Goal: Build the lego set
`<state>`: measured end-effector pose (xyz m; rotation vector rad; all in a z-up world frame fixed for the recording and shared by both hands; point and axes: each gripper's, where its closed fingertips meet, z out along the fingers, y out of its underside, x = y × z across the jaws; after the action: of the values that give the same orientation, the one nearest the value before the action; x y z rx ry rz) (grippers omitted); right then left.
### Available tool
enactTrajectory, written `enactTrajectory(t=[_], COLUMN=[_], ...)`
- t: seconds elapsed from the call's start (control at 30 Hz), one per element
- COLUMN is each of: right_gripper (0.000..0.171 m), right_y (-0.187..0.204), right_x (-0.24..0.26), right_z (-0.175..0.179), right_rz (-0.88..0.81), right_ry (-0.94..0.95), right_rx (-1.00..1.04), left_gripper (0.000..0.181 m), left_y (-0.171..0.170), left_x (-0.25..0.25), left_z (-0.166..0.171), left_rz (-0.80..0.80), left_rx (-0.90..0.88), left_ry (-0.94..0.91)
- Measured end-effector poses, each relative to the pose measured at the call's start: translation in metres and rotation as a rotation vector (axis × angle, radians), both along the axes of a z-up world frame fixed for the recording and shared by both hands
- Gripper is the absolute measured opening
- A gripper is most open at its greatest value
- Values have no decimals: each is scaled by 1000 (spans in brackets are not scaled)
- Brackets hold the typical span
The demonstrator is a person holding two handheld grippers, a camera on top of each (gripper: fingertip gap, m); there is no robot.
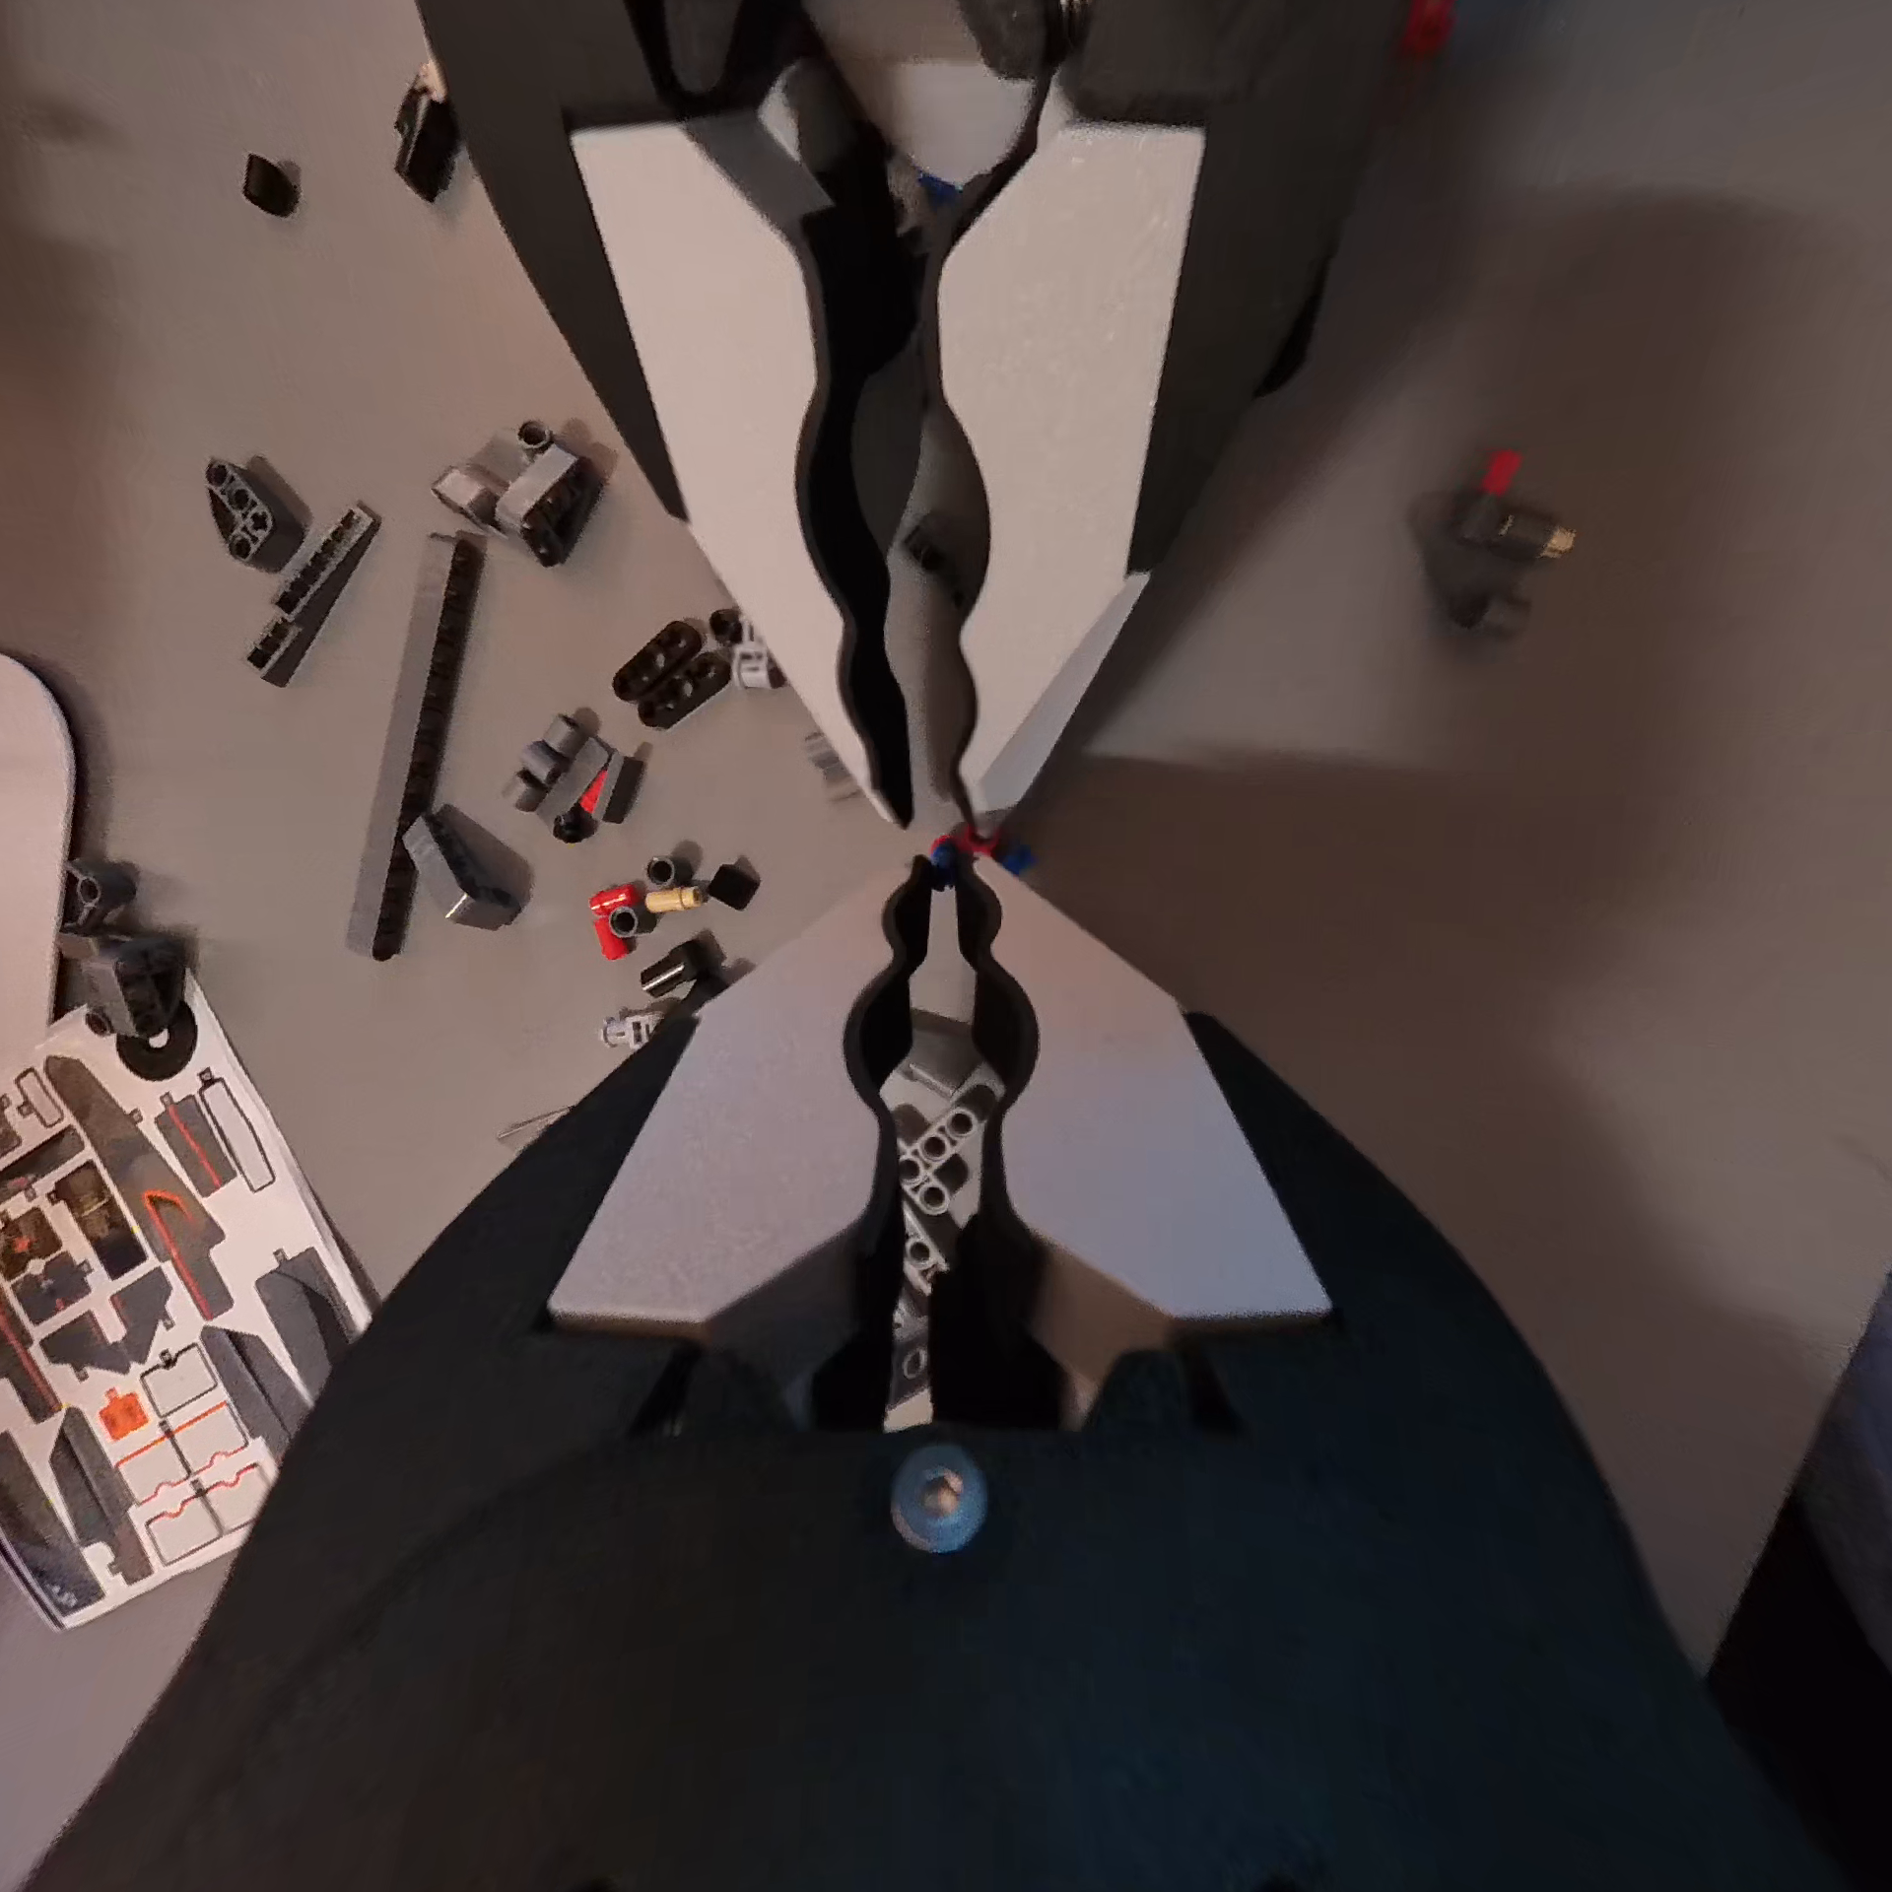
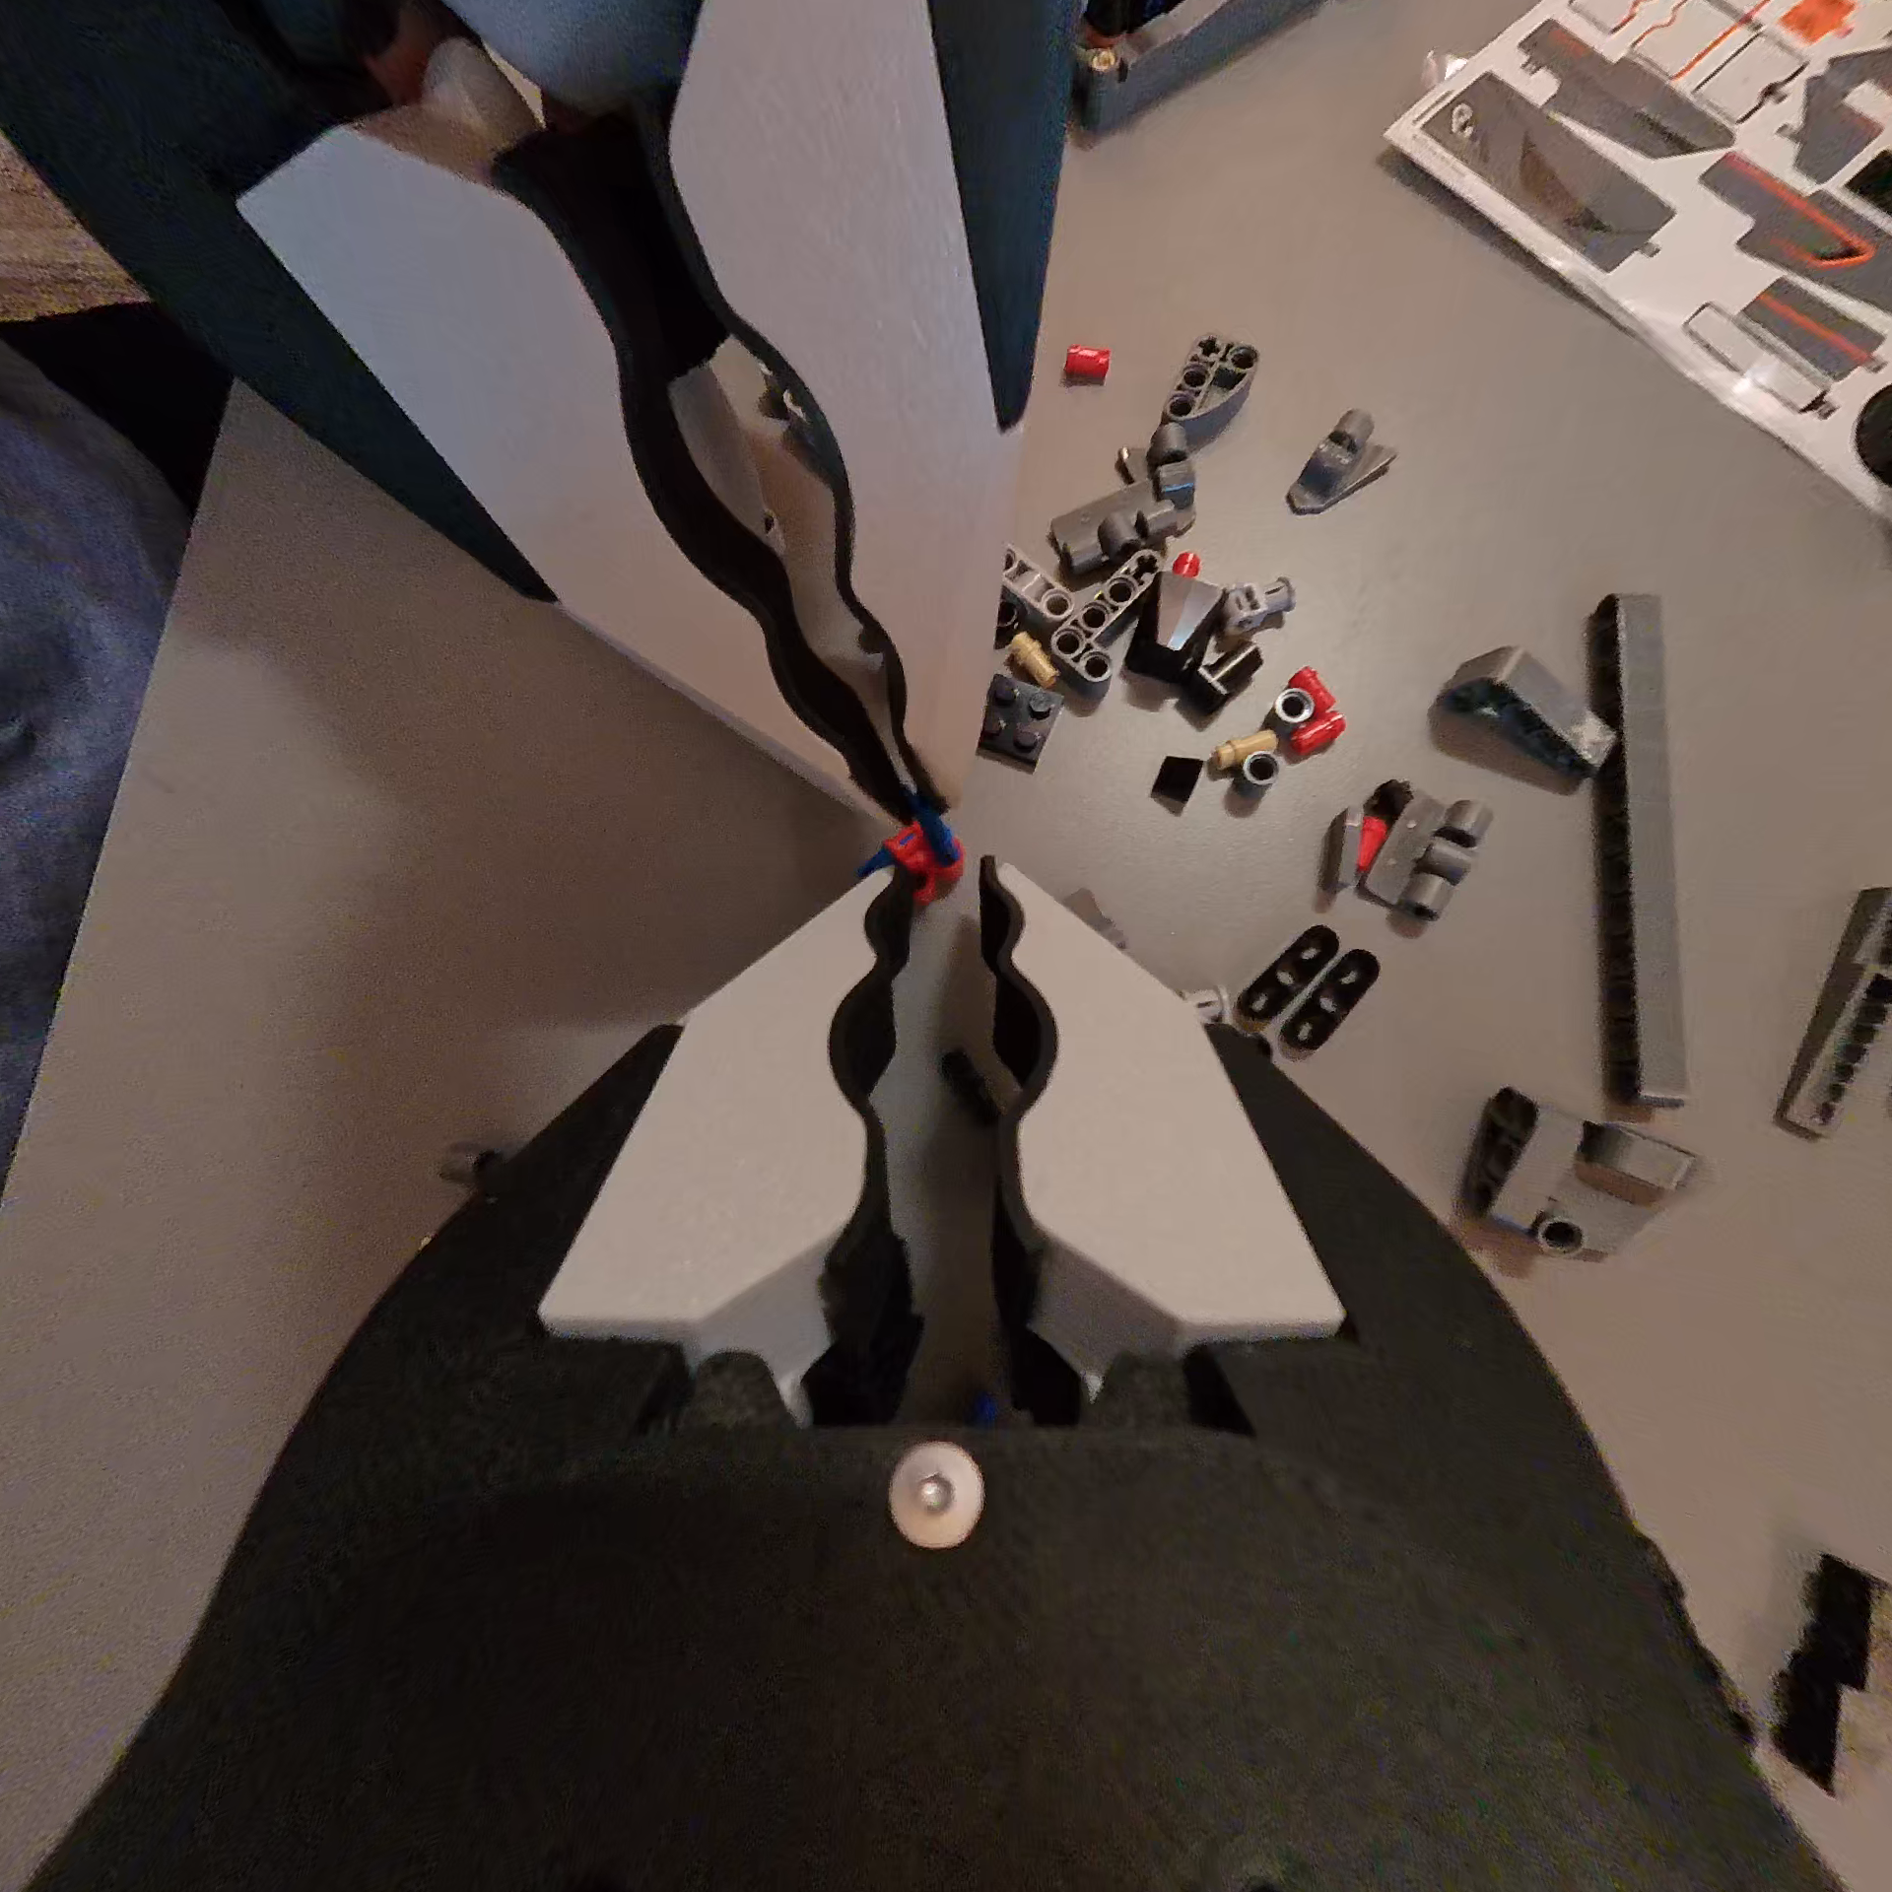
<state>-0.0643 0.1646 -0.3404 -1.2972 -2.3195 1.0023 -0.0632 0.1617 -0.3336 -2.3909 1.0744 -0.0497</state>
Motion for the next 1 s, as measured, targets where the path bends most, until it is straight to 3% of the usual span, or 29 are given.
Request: enactTrajectory(t=[0.03, 0.4, 0.7, 0.87, 1.0], right_gripper=[10, 1, 1, 1, 1], right_y=[0, -2, 17, 20, 16], right_x=[-1, -6, -7, -2, 0], right_z=[1, 14, 88, 126, 139], right_rz=[-1, -13, -117, -116, -106], right_ry=[9, 67, 262, 349, 379], right_rx=[0, -41, -459, -710, -788], left_gripper=[2, 2, 18, 25, 19], left_y=[1, 6, 21, 27, 33], left_x=[0, 0, -5, -4, 0], left_z=[1, 17, 90, 106, 124], left_rz=[0, 11, 84, 68, 76], left_rx=[1, 0, 414, 646, 785], left_ry=[-2, -43, -135, 54, 140])
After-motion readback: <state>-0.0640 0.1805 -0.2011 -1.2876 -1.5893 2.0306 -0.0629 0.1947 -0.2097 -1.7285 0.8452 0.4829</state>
